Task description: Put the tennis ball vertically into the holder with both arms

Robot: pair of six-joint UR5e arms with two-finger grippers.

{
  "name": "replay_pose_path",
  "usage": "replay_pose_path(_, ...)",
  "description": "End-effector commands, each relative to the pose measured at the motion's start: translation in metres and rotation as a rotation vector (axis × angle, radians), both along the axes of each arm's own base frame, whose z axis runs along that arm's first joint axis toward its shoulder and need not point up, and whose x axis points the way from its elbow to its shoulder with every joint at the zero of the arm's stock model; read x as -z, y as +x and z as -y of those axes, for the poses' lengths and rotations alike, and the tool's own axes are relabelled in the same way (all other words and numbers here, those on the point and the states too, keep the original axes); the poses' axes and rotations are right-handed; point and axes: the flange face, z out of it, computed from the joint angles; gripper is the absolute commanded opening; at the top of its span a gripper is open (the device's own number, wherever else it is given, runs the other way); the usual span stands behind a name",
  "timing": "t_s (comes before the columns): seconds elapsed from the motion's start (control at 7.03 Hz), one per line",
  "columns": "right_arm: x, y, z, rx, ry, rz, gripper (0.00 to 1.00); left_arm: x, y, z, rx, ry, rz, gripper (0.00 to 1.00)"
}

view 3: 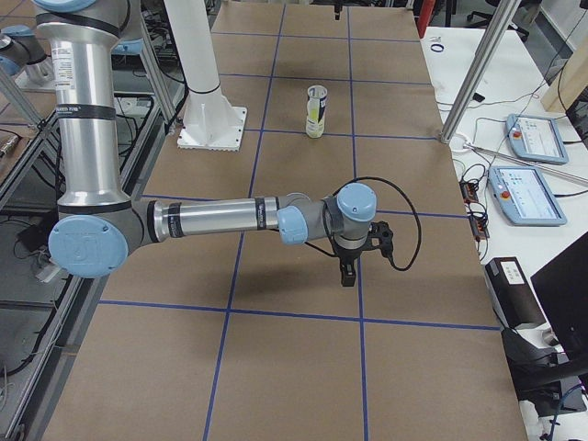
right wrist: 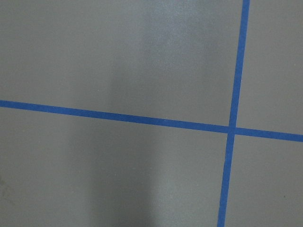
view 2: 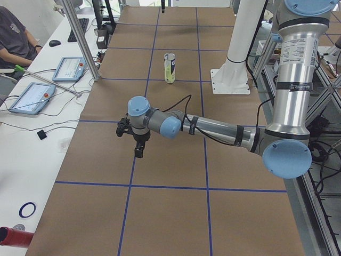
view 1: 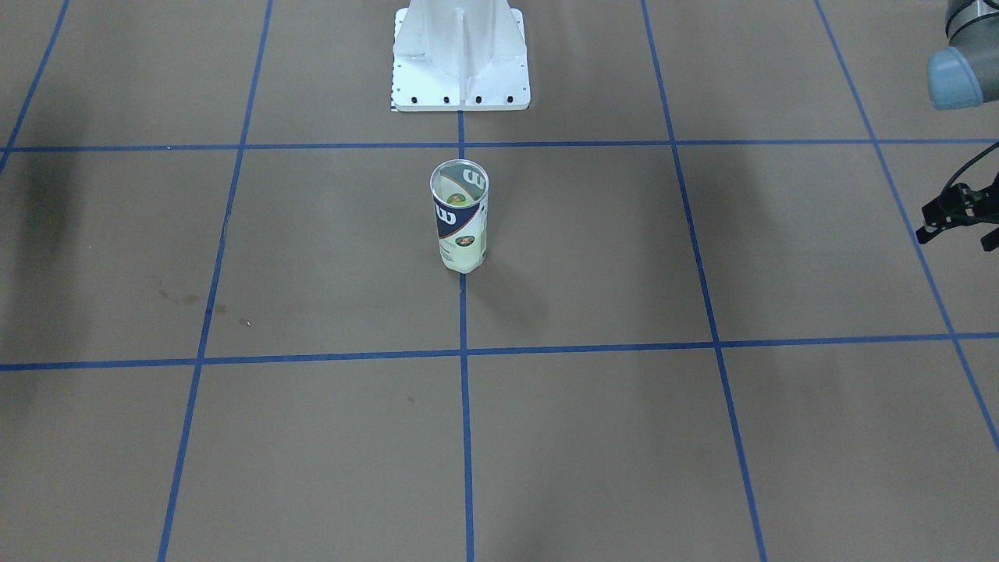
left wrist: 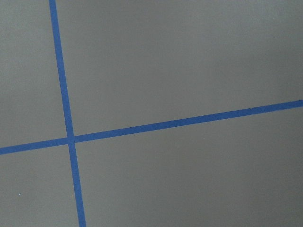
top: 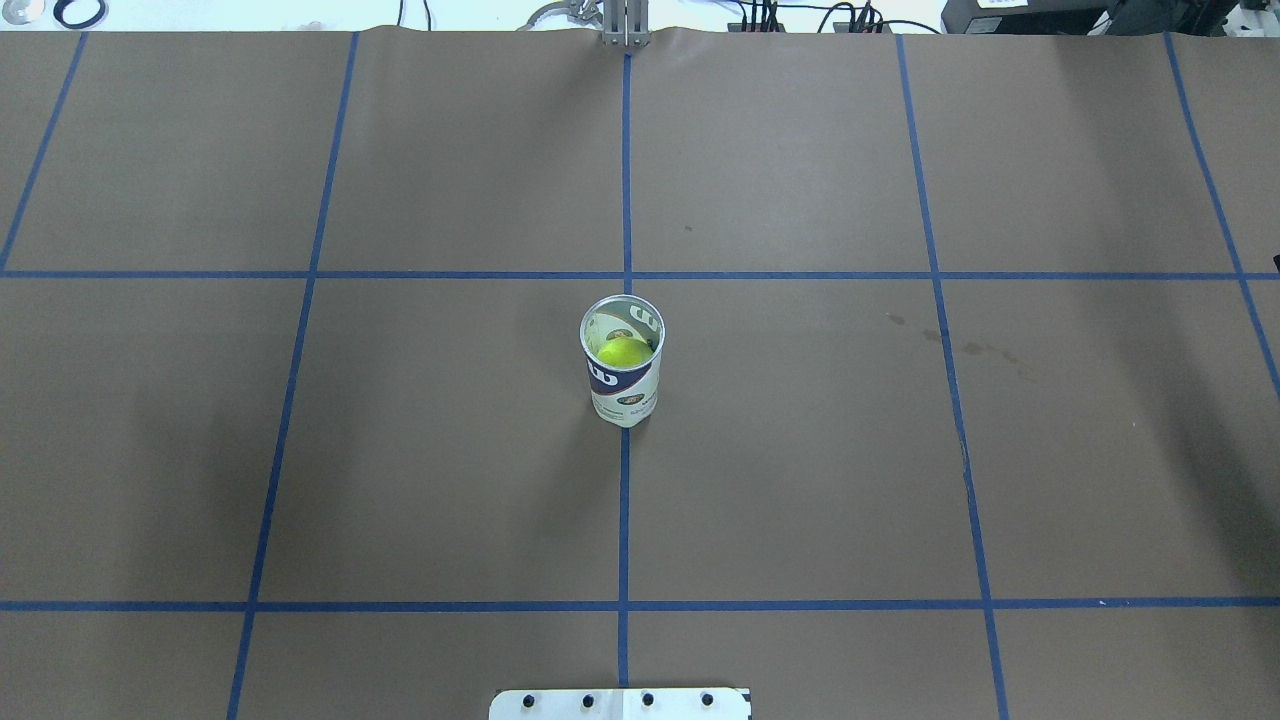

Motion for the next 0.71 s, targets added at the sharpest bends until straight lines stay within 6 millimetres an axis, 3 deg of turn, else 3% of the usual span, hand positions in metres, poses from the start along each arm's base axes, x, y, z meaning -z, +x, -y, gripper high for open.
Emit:
replay_pose_path(0.0, 0.004, -0.002, 0.002, -0.004, -0.015, 0.025, 0.99, 0.003, 0.001, -0.001, -0.003, -0.003, -0.011, 1.00)
replay_pose_path(0.57, 0.015, -0.003, 0.004, -0.004, 0.000, 0.038, 0.99, 0.005, 0.001, 0.000, -0.001, 0.002, -0.013, 1.00)
